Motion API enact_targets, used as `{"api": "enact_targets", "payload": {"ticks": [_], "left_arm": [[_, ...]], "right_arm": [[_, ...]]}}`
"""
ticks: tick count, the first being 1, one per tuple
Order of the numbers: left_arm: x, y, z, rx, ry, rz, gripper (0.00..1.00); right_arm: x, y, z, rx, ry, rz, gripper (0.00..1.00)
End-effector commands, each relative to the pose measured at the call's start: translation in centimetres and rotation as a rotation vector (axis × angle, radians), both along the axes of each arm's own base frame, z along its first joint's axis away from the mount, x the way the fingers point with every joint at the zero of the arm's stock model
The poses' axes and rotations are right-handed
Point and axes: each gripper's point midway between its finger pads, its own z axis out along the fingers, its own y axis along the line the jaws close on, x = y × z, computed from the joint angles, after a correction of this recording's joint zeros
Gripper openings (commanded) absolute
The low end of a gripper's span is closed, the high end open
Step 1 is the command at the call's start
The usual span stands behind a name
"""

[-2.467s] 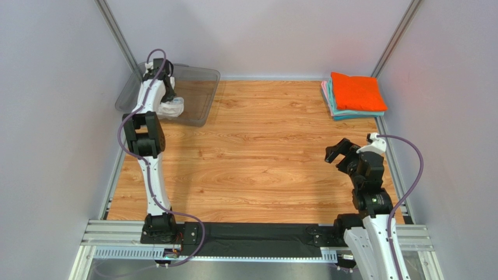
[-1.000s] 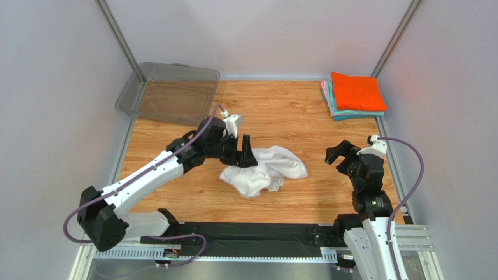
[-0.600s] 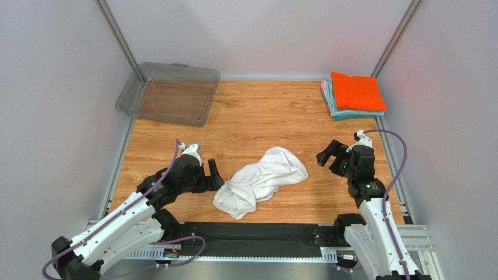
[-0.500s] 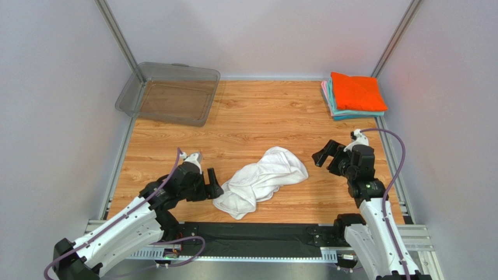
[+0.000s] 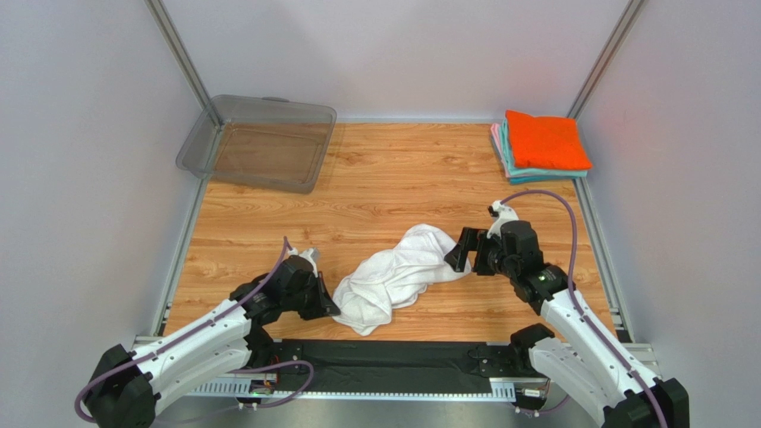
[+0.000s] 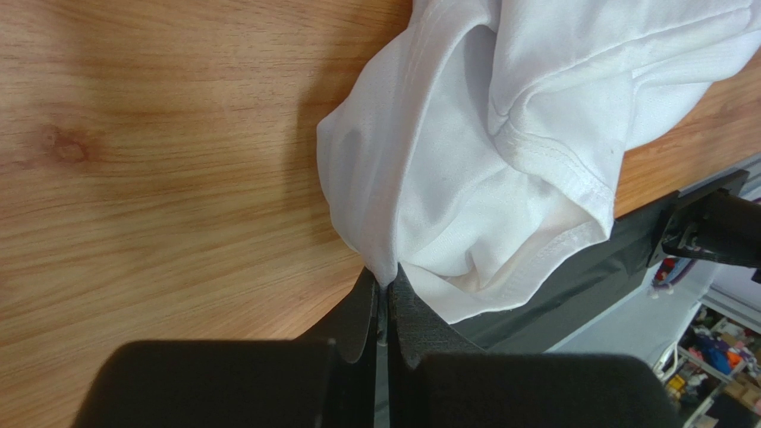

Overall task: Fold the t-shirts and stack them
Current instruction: Flatten the tshirt out

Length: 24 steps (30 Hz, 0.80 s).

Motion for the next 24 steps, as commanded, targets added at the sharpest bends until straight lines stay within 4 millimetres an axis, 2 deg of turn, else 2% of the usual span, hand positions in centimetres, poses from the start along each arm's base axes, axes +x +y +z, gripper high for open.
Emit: {"api": "enact_targets", "payload": {"ticks": [1,8,9,10,12,14,19,24], "left_arm": [[1.2,-0.9,1.5,-0.055,-0.060,0.016,0.00],[1.2,-0.2,1.4,-0.033,-0.079,0.024,0.00],[1.2,-0.2,1.4,-0.032,-0.079,0.023,0.00],[1.1,-0.2,1.4,-0.030,-0.080,0.021,0.00],[1.1,0.0,1.2,-0.021,-0.081,0.024,0.00],[1.1,0.2,1.0,-0.011,-0.081,0.026,0.00],[0.9,0.5,0.6,0.000,-0.074,0.033,0.00],[1.0,0.7,0.6,0.003,-0.085,0.043,0.00]], "right_arm": [[0.5,1.0,2.0,-0.003,-0.057,0.008,0.97],[0.4,4.2,2.6,-0.001,-0.094,0.119,0.95],[0.5,4.6,2.0,-0.028,-0.078,0.138,0.95],[0.9,4.8,2.4,-0.043,-0.092,0.150,0.95],[1.6,5.0,1.7,-0.070,-0.071,0.146,0.95],[2.2,5.7,2.1,-0.064,-0.070,0.164,0.93],[2.2,7.1,1.0,-0.070,-0.044,0.227,0.92],[1.2,8.2,-0.3,-0.042,-0.007,0.285,0.91]]}}
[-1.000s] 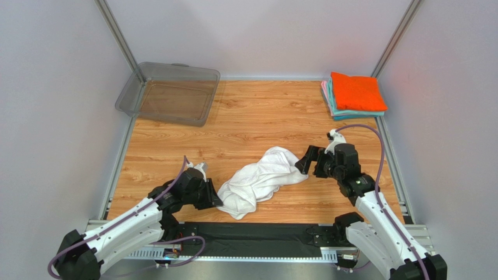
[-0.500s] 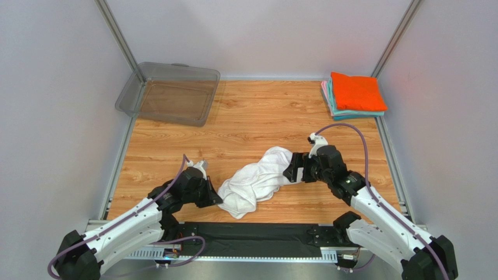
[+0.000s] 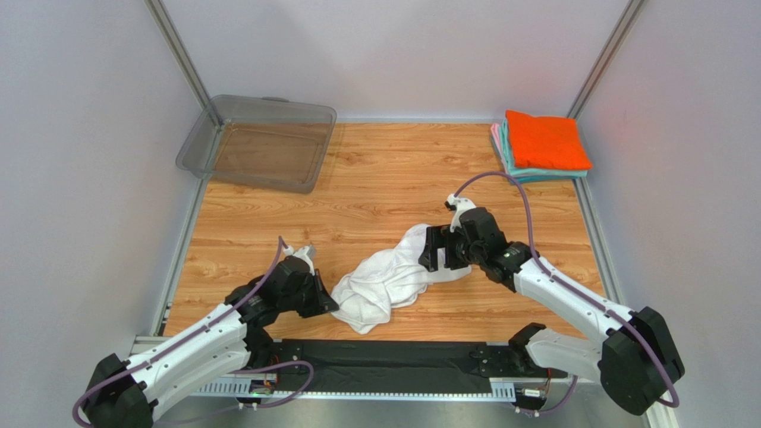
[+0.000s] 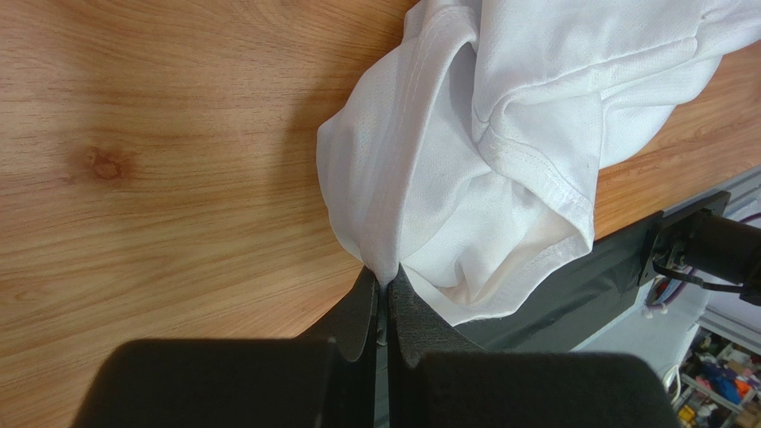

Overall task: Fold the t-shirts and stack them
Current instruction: Flatten the tshirt out

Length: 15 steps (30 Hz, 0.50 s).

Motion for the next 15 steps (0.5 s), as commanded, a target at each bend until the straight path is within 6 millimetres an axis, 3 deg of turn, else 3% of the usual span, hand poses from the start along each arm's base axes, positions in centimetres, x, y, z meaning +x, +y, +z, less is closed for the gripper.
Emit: {"api": "enact_targets", "payload": {"ticks": [1,11,15], "left_arm": [[0.3,0.3,0.0,0.007,-0.020,0.012,0.00],[0.2,0.5,-0.2,0.017,-0.015,0.018,0.00],[0.2,0.6,-0.1,0.015,-0.019,0.021,0.00]], "right_arm": [[0.4,1.9,1.1,0.066,-0.046,0.067,0.91],[0.1,2.1,-0.6,0.047,-0.013,0.064,0.83],[0.4,1.7,-1.0,0.024,-0.020,0.042,0.72]]}}
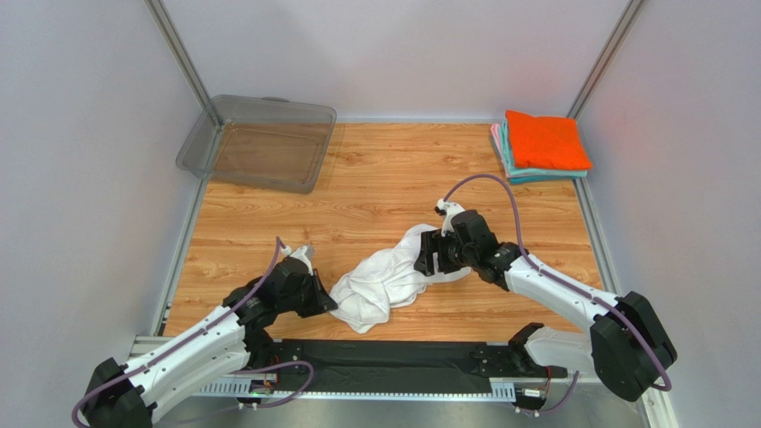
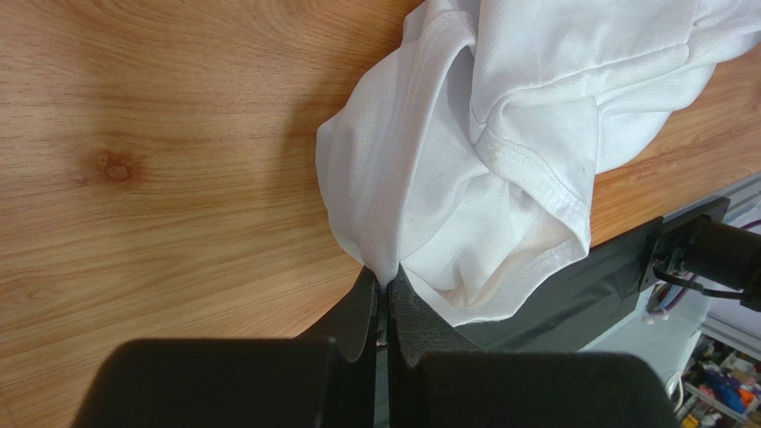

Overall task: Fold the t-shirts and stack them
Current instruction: Flatten the tshirt out

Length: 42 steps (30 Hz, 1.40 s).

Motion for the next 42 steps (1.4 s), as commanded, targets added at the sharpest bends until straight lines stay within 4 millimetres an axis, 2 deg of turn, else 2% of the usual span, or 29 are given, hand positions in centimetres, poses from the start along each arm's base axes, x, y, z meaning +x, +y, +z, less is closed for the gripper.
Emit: {"api": "enact_targets", "payload": {"ticks": [1,3,6,8,11,13,15,16,18,19,21,22,24,25,26,27,28,29,30,31,32,33,34,35,36,37,39,41,42], "left_arm": [[0.1,0.3,-0.2,0.010,-0.006,0.010,0.00],[0.1,0.3,-0.1,0.013,-0.006,0.010,0.00],[0.1,0.4,-0.1,0.016,-0.006,0.012,0.00],[0.1,0.5,-0.1,0.020,-0.004,0.015,0.00],[0.1,0.5,0.0,0.023,-0.012,0.014,0.00],[0.5,0.5,0.5,0.023,-0.031,0.020,0.00],[1.0,0.6,1.3,0.031,-0.050,0.035,0.00],[1.7,0.4,2.8,0.026,-0.088,0.027,0.00],[2.9,0.6,4.5,0.048,-0.149,0.048,0.00],[3.7,0.6,6.8,0.056,-0.204,0.038,0.00],[5.1,1.2,8.9,0.104,-0.266,0.063,0.00],[6.1,1.0,12.1,0.100,-0.339,0.058,0.00],[7.2,1.6,14.5,0.139,-0.396,0.075,0.00],[8.0,1.4,17.7,0.130,-0.469,0.069,0.00],[8.2,1.3,19.6,0.114,-0.512,0.063,0.00],[8.5,1.1,23.5,0.084,-0.593,0.049,0.00],[8.2,0.6,25.6,0.048,-0.631,0.018,0.00],[8.1,0.3,27.5,0.022,-0.666,0.000,0.00],[7.7,0.2,31.3,-0.036,-0.742,-0.010,0.00],[7.0,-0.4,33.4,-0.076,-0.801,-0.071,0.00],[6.5,-0.5,35.2,-0.108,-0.845,-0.091,0.00],[5.6,-0.3,37.9,-0.150,-0.908,-0.104,0.00],[5.2,-0.2,39.5,-0.181,-0.949,-0.108,0.00],[3.8,-0.4,41.0,-0.233,-0.985,-0.161,0.00],[2.8,-0.2,43.0,-0.273,-1.033,-0.176,0.00],[2.0,-0.1,44.5,-0.309,-1.071,-0.199,0.00],[-0.8,0.2,47.3,-0.390,-1.137,-0.274,0.00],[-3.0,0.4,49.0,-0.449,-1.173,-0.338,0.00],[-4.1,1.0,50.5,-0.477,-1.210,-0.350,0.00]], "right_arm": [[1.0,0.3,0.4,0.007,-0.051,-0.018,0.63],[1.1,0.2,0.3,0.000,-0.052,-0.025,0.55],[1.4,0.1,0.3,-0.007,-0.055,-0.039,0.33],[1.6,0.0,0.3,-0.012,-0.063,-0.047,0.28],[2.1,-0.2,1.0,-0.014,-0.090,-0.065,0.16],[2.5,-0.2,1.8,-0.012,-0.120,-0.067,0.02],[3.0,-0.4,3.1,-0.008,-0.158,-0.082,0.00],[3.6,-0.6,4.0,-0.014,-0.190,-0.096,0.00],[3.9,-0.9,6.4,0.000,-0.244,-0.112,0.00],[5.0,-1.6,8.4,-0.017,-0.309,-0.157,0.00],[5.2,-2.7,11.6,-0.012,-0.386,-0.190,0.00],[5.3,-3.1,13.1,-0.009,-0.423,-0.206,0.00],[5.7,-4.4,17.9,0.006,-0.537,-0.248,0.00],[5.1,-5.3,21.0,0.020,-0.603,-0.260,0.00],[4.9,-5.7,23.4,0.043,-0.656,-0.268,0.00],[4.0,-6.4,25.4,0.062,-0.696,-0.269,0.00],[3.4,-7.1,28.7,0.089,-0.761,-0.275,0.00],[2.8,-7.7,29.9,0.092,-0.777,-0.278,0.00],[2.1,-8.2,31.4,0.108,-0.806,-0.281,0.00],[1.1,-8.7,33.3,0.138,-0.840,-0.275,0.00],[0.0,-9.5,36.1,0.183,-0.885,-0.288,0.00],[-0.8,-9.9,37.4,0.205,-0.903,-0.288,0.00],[-1.7,-10.1,38.8,0.238,-0.927,-0.273,0.00],[-2.9,-10.4,40.2,0.278,-0.955,-0.261,0.00],[-4.3,-11.0,42.7,0.332,-0.992,-0.258,0.00],[-5.6,-10.6,43.9,0.376,-1.009,-0.199,0.00],[-8.3,-11.0,46.9,0.463,-1.046,-0.150,0.00],[-10.9,-10.2,48.5,0.530,-1.066,-0.037,0.00],[-12.6,-10.3,49.9,0.579,-1.086,0.008,0.00]]}}
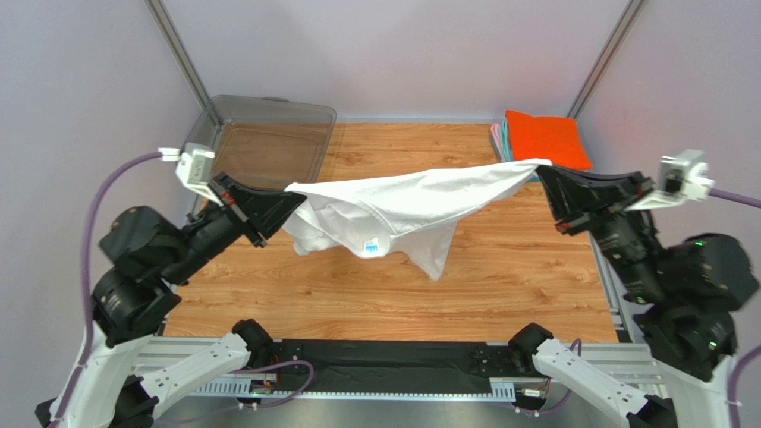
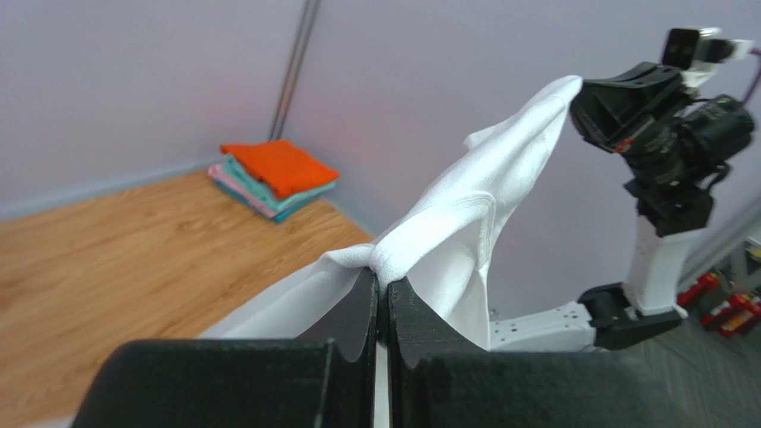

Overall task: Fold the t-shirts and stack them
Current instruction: Flatten the tshirt out

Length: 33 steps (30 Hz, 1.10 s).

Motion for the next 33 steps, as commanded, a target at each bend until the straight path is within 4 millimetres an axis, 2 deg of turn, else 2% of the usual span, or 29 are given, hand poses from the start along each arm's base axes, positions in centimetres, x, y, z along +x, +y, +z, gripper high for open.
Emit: {"api": "enact_targets", "payload": {"ticks": [1,4,6,9,12,15,16,17,18,19,20,21,22,23,24,25,26,27,28,29,30,31,32,33], "left_arm": [[-4.6,0.4,4.4,-0.041,-0.171,-0.160,0.00],[-6.8,1.3,6.8,-0.077,-0.234,-0.204,0.00],[-8.0,1.5,7.8,-0.089,-0.260,-0.241,0.00],[-7.5,1.1,7.9,-0.091,-0.244,-0.244,0.00],[-4.8,-0.1,6.8,-0.068,-0.187,-0.190,0.00],[-0.5,-1.8,4.5,-0.016,-0.100,-0.094,0.00],[2.3,-2.4,3.3,0.006,-0.047,-0.015,0.00],[4.2,-3.1,1.3,0.047,-0.002,0.027,0.00],[6.0,-3.5,-0.3,0.088,0.044,0.076,0.00],[9.7,-3.9,-3.2,0.151,0.127,0.191,0.00],[12.1,-3.9,-6.0,0.205,0.194,0.256,0.00],[14.0,-4.0,-8.4,0.237,0.270,0.289,0.00],[16.2,-5.7,-12.2,0.284,0.378,0.246,0.00],[18.8,-4.8,-15.4,0.271,0.489,0.281,0.00],[20.2,-4.8,-17.7,0.277,0.558,0.288,0.12],[22.3,-5.0,-21.9,0.323,0.656,0.306,0.25],[23.5,-4.4,-24.2,0.348,0.706,0.333,0.44],[24.5,-4.6,-27.1,0.391,0.765,0.335,0.86],[24.9,-4.7,-28.3,0.413,0.785,0.337,0.99],[25.1,-4.8,-29.2,0.431,0.797,0.330,1.00],[25.2,-5.0,-29.8,0.442,0.808,0.322,1.00],[24.9,-5.4,-30.2,0.445,0.821,0.292,1.00],[24.7,-5.5,-30.5,0.450,0.819,0.283,1.00],[24.4,-5.4,-30.0,0.439,0.804,0.276,1.00]], "right_arm": [[-4.5,1.2,1.8,-0.013,-0.058,0.197,0.00],[-5.6,0.5,3.2,0.006,-0.087,0.204,0.00],[-5.4,-0.1,3.5,0.017,-0.082,0.171,0.00],[-5.1,-0.3,3.8,0.023,-0.088,0.151,0.00],[-3.7,0.0,3.5,0.021,-0.057,0.120,0.00],[1.3,-0.8,2.2,0.012,0.043,-0.072,0.00],[3.4,-1.7,1.5,0.010,0.086,-0.181,0.00],[5.9,-1.1,0.0,-0.040,0.136,-0.241,0.00],[7.9,-1.4,-1.2,-0.062,0.182,-0.326,0.00],[9.5,-1.3,-2.3,-0.095,0.211,-0.372,0.00],[12.2,-0.3,-4.3,-0.150,0.271,-0.412,0.00],[13.8,0.7,-6.1,-0.190,0.309,-0.395,0.00],[15.8,-0.2,-7.6,-0.200,0.355,-0.430,0.00],[19.0,0.7,-10.6,-0.231,0.440,-0.405,0.00],[20.1,3.4,-12.5,-0.235,0.485,-0.223,0.00],[22.8,2.4,-16.1,-0.248,0.565,-0.216,0.00],[24.8,2.7,-17.6,-0.245,0.577,-0.186,0.00],[27.7,3.2,-22.5,-0.290,0.681,-0.172,0.00],[29.2,2.9,-24.5,-0.310,0.722,-0.177,0.05],[30.3,2.7,-26.3,-0.327,0.762,-0.180,0.10],[31.8,2.9,-30.1,-0.355,0.845,-0.176,0.23],[32.0,2.9,-31.0,-0.374,0.874,-0.167,0.60],[32.2,3.1,-31.9,-0.380,0.896,-0.156,0.75],[32.3,3.3,-32.5,-0.379,0.912,-0.147,0.86]]}}
